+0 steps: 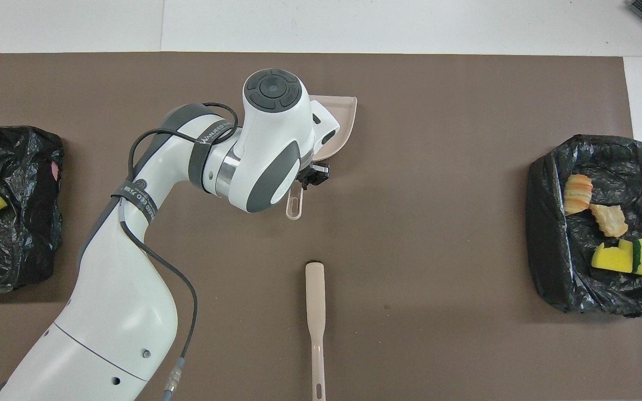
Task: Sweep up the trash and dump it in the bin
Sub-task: 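Lower the dustpan onto the table center with the left gripper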
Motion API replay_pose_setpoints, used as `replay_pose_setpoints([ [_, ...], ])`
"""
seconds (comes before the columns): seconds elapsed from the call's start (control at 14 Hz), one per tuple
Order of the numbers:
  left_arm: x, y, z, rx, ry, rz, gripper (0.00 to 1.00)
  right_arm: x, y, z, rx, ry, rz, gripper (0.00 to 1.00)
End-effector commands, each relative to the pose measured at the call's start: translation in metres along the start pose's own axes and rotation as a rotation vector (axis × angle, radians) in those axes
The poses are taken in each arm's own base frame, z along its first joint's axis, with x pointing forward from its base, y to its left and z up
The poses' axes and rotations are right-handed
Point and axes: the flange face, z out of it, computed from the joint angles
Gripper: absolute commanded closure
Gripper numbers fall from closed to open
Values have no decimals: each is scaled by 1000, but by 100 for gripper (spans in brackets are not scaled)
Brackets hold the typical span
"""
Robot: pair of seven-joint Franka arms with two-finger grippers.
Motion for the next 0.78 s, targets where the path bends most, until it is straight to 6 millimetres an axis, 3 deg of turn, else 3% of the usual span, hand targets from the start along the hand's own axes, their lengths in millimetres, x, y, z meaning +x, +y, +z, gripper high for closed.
replay_pose_setpoints([
  [0.0,0,17,1,-17,30,-7,100,-7,5,-1,-1,-5,-14,0],
  [0.5,0,10,10,10,19,-9,100,-5,-5,-1,7,0,-27,0],
  [0.71,2,7,9,69,58,21,81,-5,0,-1,13,-1,-24,0],
])
